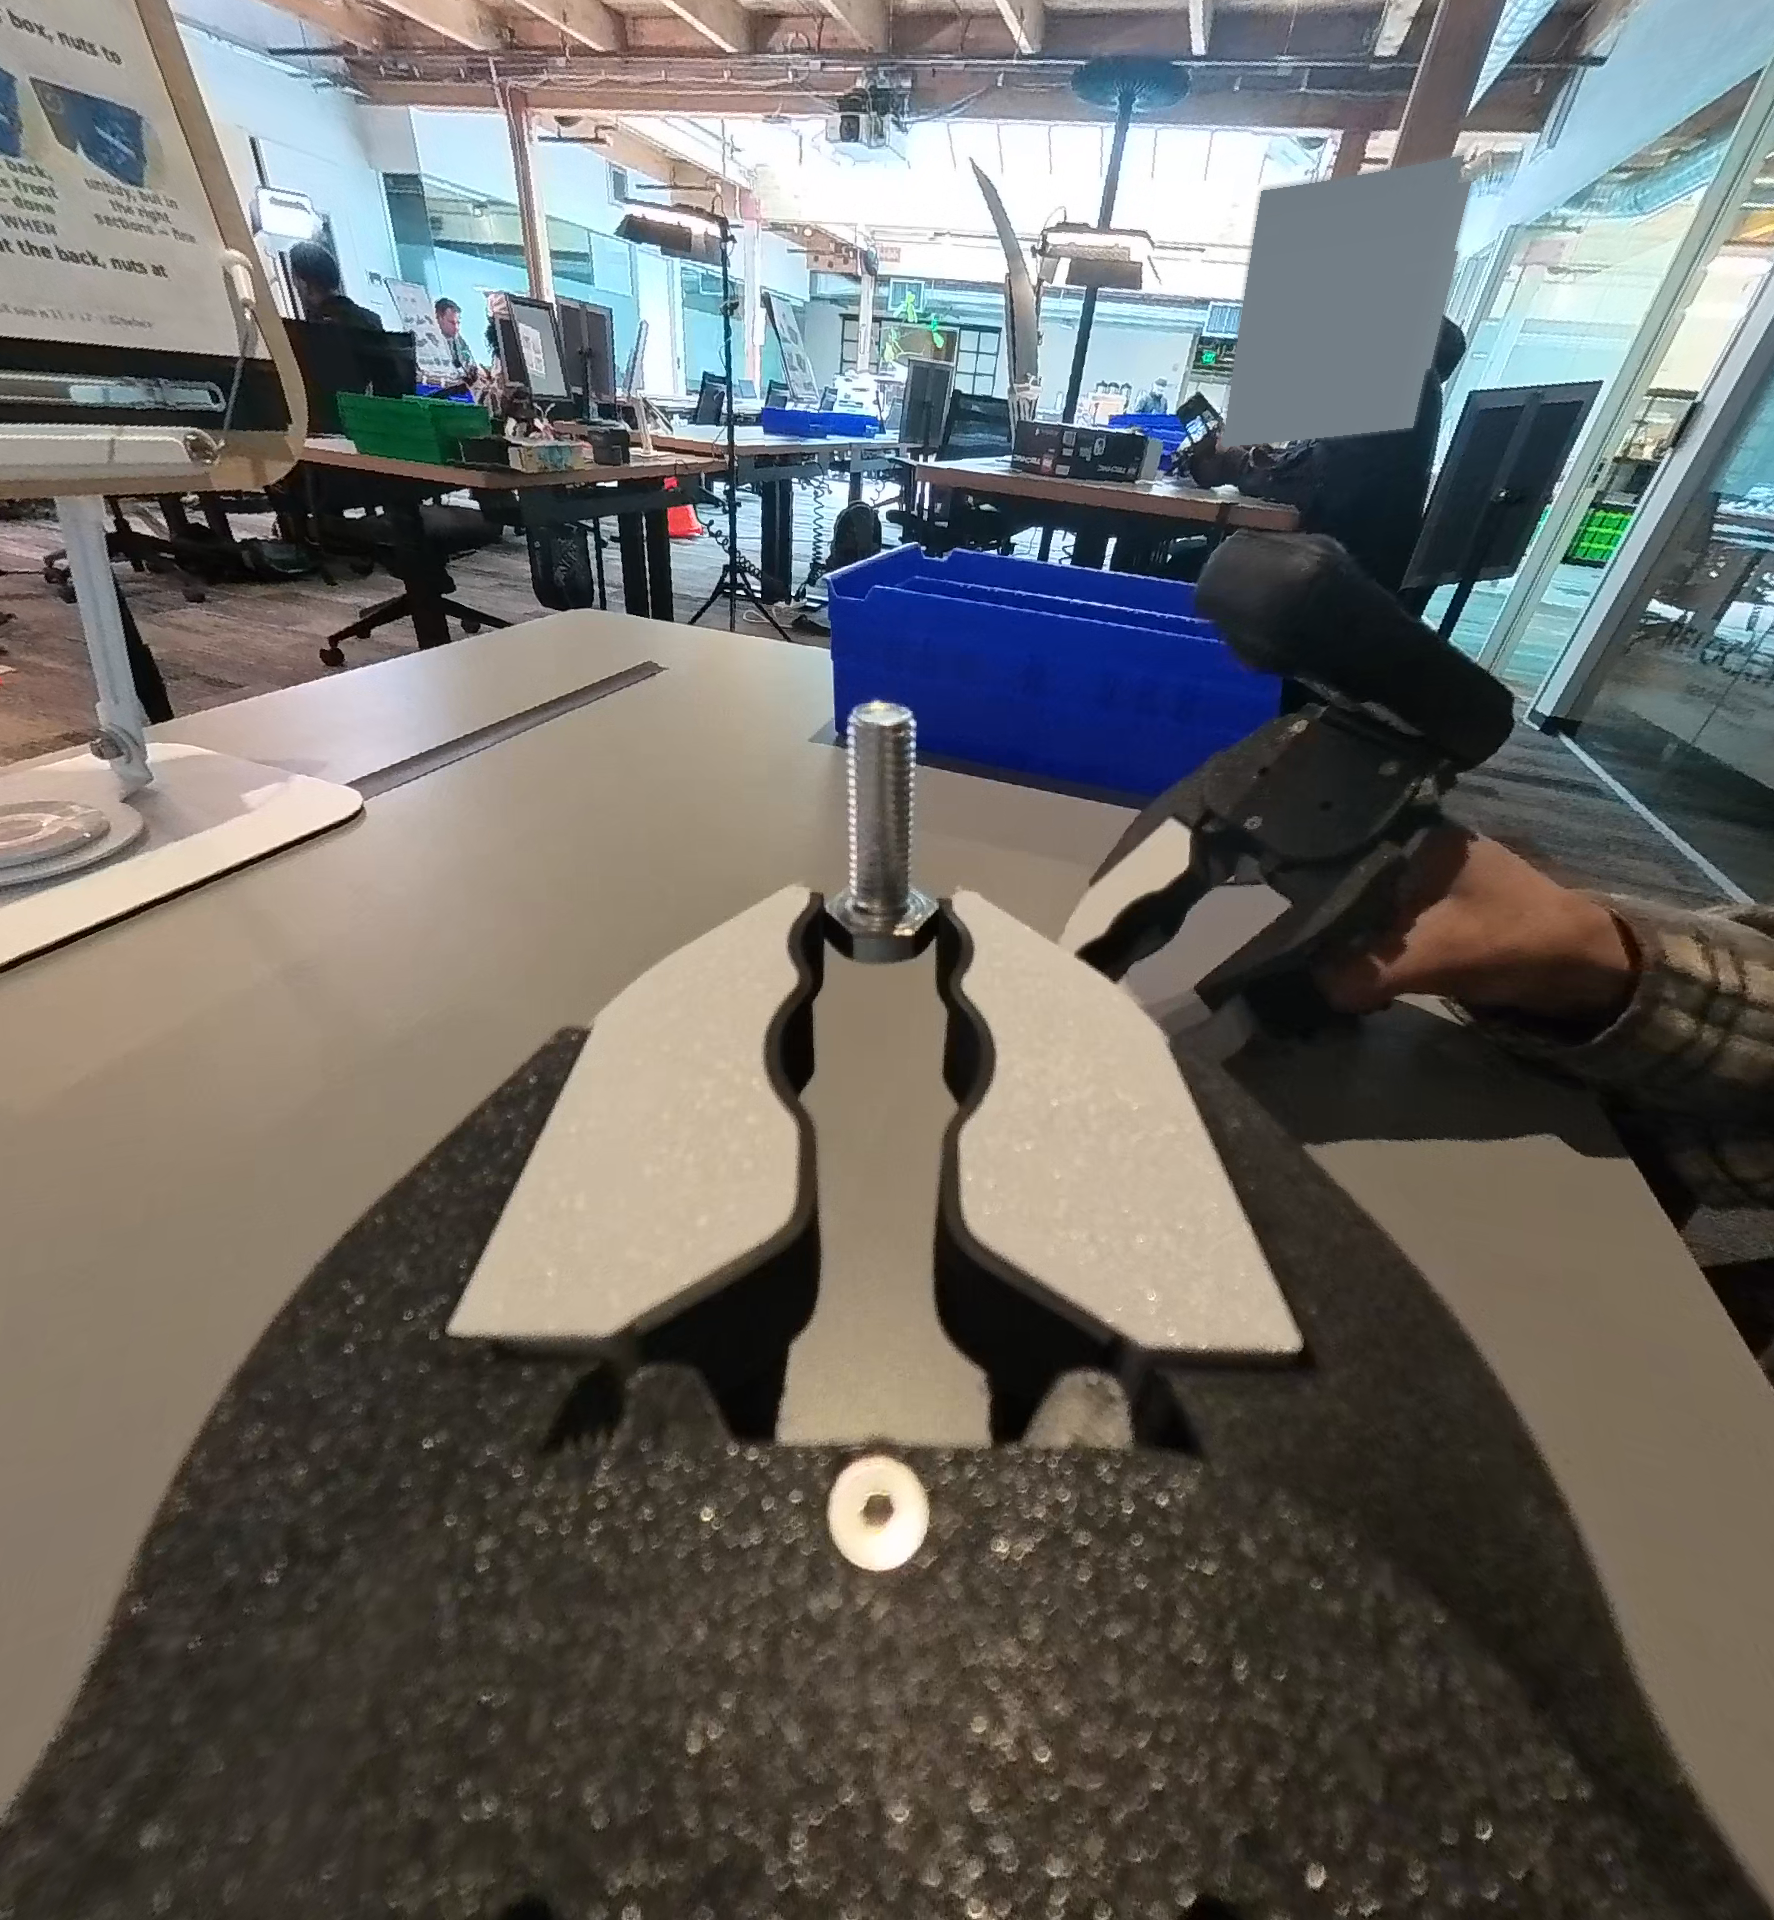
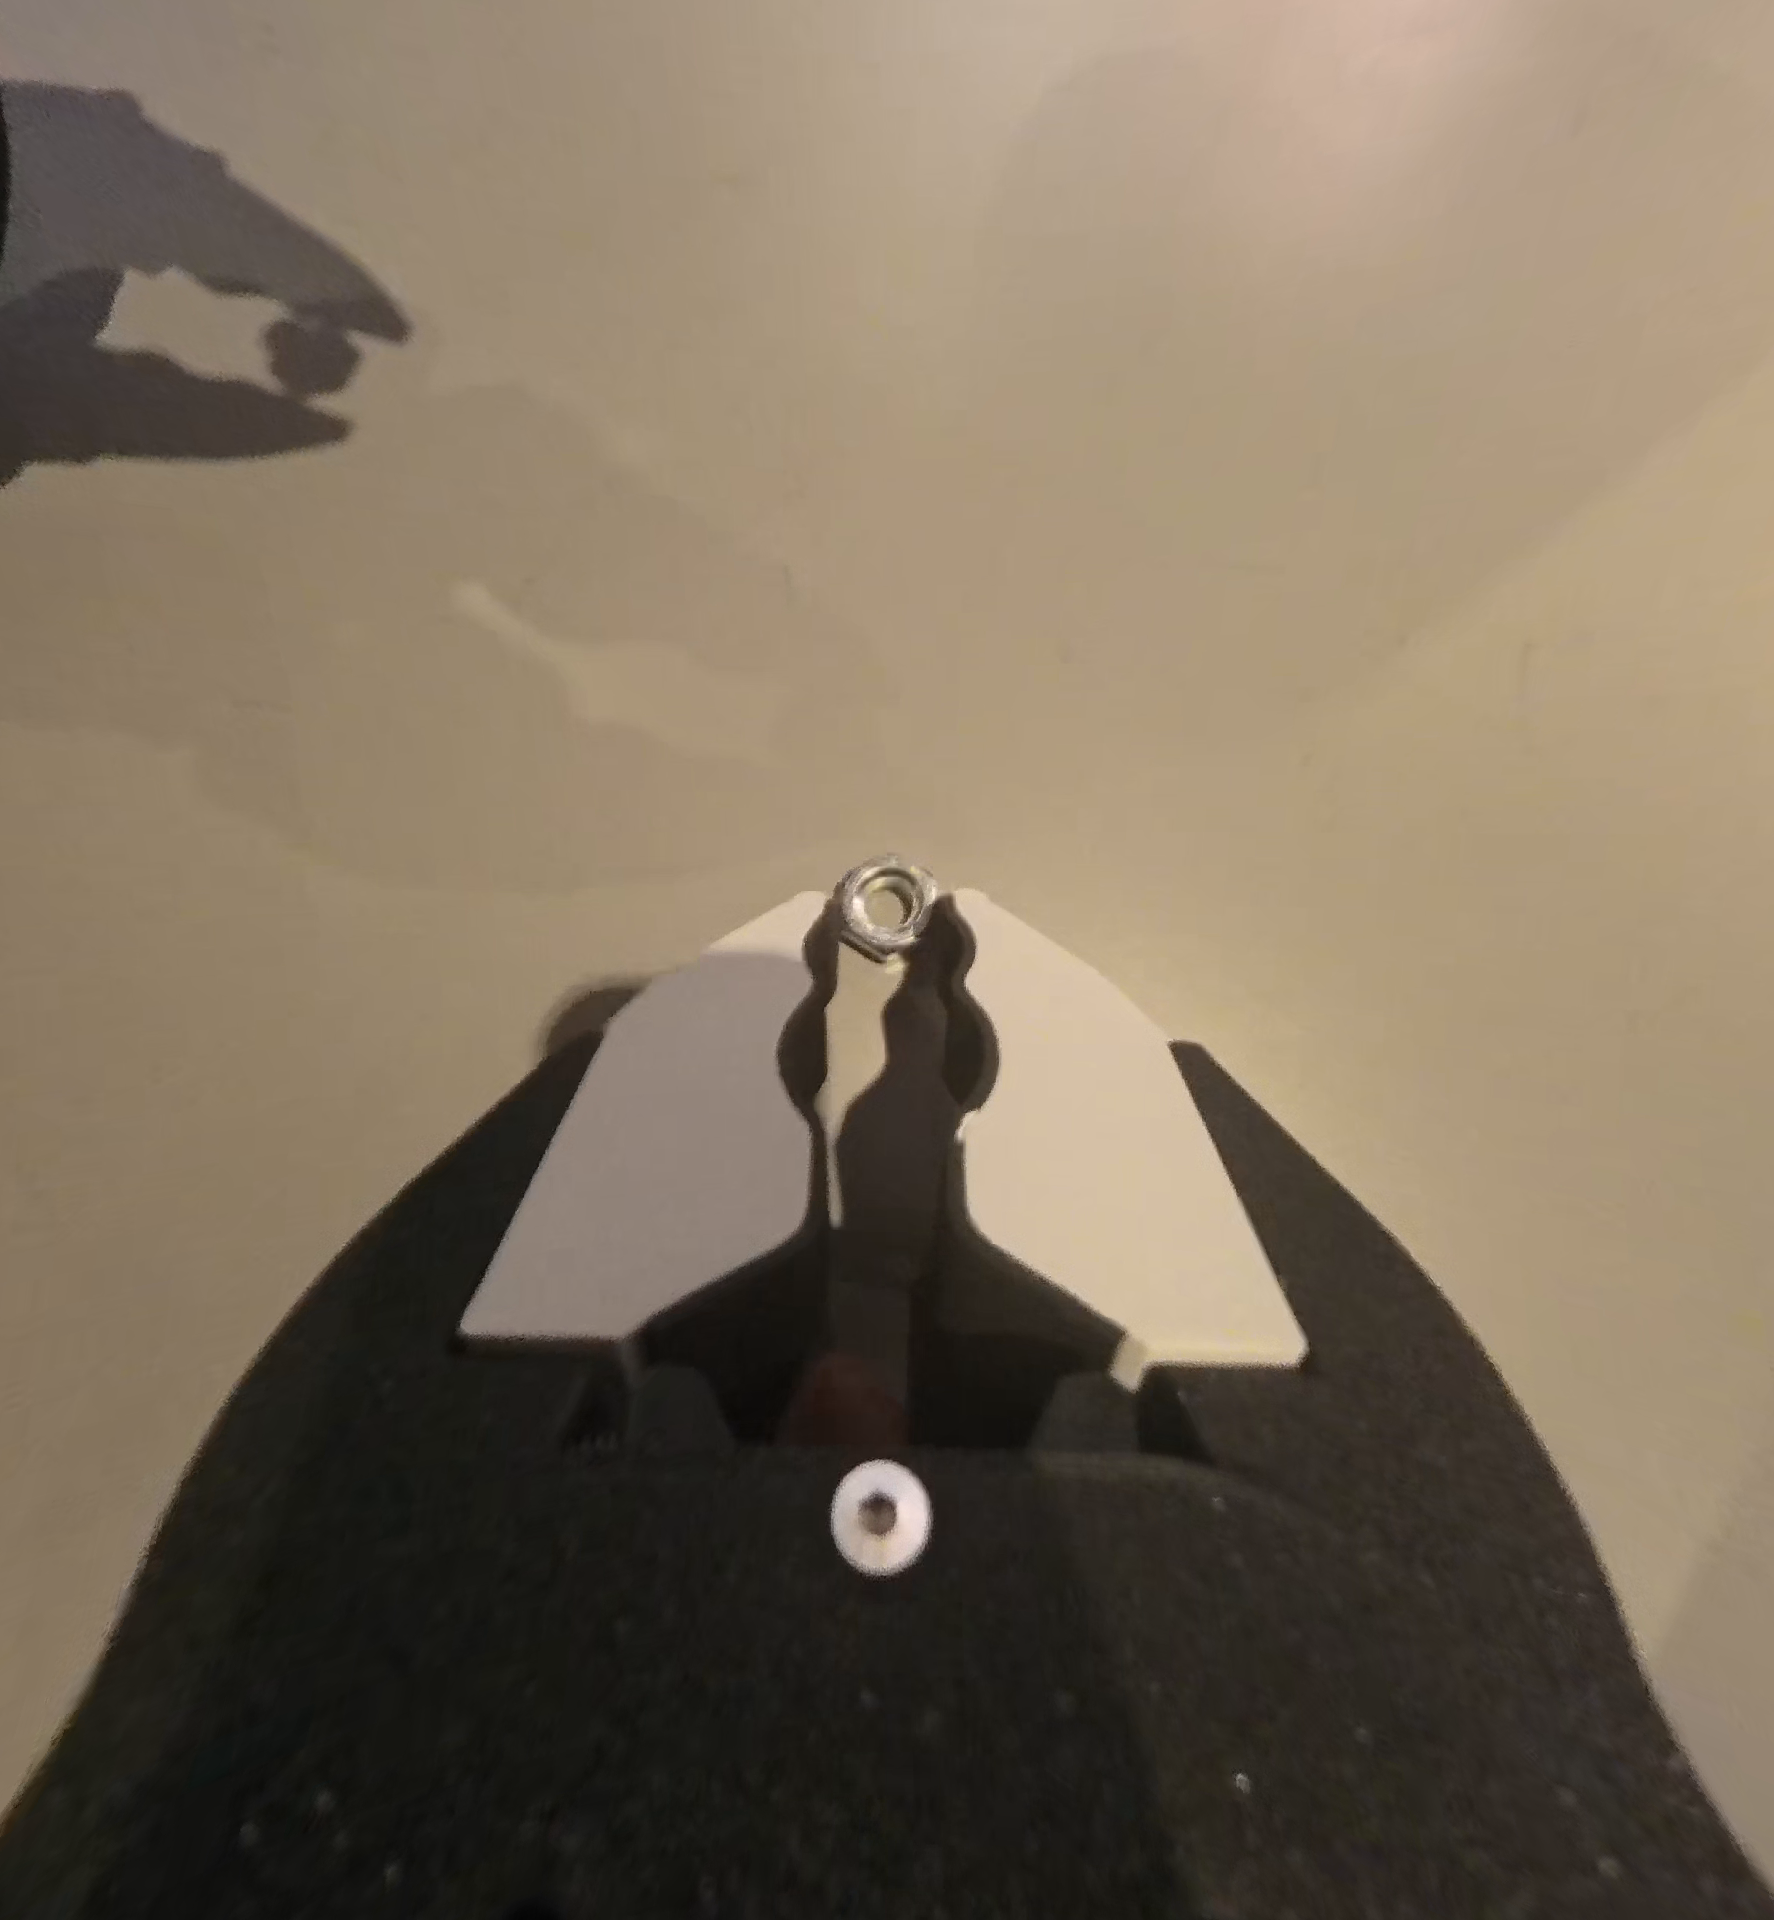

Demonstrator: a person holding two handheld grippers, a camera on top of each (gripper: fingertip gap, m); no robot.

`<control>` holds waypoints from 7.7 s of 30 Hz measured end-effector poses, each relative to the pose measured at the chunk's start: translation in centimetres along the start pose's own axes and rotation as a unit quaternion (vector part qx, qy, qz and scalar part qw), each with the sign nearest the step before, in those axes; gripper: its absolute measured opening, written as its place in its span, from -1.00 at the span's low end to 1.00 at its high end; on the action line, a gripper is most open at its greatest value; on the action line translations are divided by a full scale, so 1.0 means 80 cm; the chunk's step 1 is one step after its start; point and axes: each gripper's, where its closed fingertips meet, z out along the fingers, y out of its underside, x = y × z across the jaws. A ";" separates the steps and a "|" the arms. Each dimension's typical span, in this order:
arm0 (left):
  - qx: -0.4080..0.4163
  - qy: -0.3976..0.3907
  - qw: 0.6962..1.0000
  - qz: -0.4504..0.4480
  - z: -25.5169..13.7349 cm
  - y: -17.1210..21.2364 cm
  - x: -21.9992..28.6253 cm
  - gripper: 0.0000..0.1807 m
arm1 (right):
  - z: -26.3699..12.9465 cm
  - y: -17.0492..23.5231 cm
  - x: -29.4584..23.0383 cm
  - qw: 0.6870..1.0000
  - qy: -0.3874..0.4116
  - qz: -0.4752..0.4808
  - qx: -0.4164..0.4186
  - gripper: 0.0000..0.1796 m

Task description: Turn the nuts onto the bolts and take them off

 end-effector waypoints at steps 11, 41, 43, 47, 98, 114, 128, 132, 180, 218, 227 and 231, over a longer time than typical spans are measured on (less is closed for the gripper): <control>-0.035 0.018 0.999 0.025 0.010 0.016 0.010 -0.78 | -0.056 -0.104 -0.017 0.984 -0.100 -0.091 0.118 -0.81; -0.083 0.018 0.993 0.087 0.017 0.032 0.023 -0.78 | -0.055 -0.182 -0.100 0.909 -0.297 -0.291 -0.022 -0.81; -0.084 0.016 0.993 0.086 0.017 0.032 0.022 -0.78 | -0.054 -0.182 -0.101 0.909 -0.301 -0.288 -0.019 -0.81; -0.087 0.017 0.992 0.085 0.019 0.033 0.024 -0.78 | -0.051 -0.181 -0.102 0.909 -0.305 -0.284 -0.007 -0.81; -0.122 -0.008 0.988 0.096 0.018 0.040 0.018 -0.79 | -0.036 -0.179 -0.098 0.914 -0.267 -0.306 -0.017 -0.76; -0.057 -0.014 0.998 0.036 0.010 0.019 0.007 -0.79 | -0.066 -0.219 -0.089 0.929 -0.280 -0.176 0.168 -0.22; 0.015 0.007 0.999 0.042 0.004 -0.013 0.023 -0.79 | -0.049 -0.247 -0.092 0.899 -0.300 -0.076 0.310 0.02; 0.018 0.010 0.999 0.042 0.003 -0.014 0.023 -0.79 | -0.046 -0.247 -0.092 0.901 -0.295 -0.082 0.307 0.01; 0.023 0.012 0.998 0.051 0.003 -0.017 0.026 -0.79 | -0.055 -0.246 -0.080 0.898 -0.291 -0.093 0.316 -0.08; -0.017 -0.063 0.997 0.036 0.002 -0.002 -0.003 -0.79 | -0.044 -0.245 -0.119 0.929 -0.152 -0.076 0.330 -0.59; -0.010 -0.055 0.998 0.039 0.001 -0.006 0.000 -0.79 | -0.037 -0.250 -0.122 0.921 -0.181 -0.090 0.334 -0.79; -0.001 -0.034 0.999 0.033 0.002 -0.009 0.006 -0.79 | -0.043 -0.250 -0.128 0.903 -0.231 -0.107 0.345 -0.79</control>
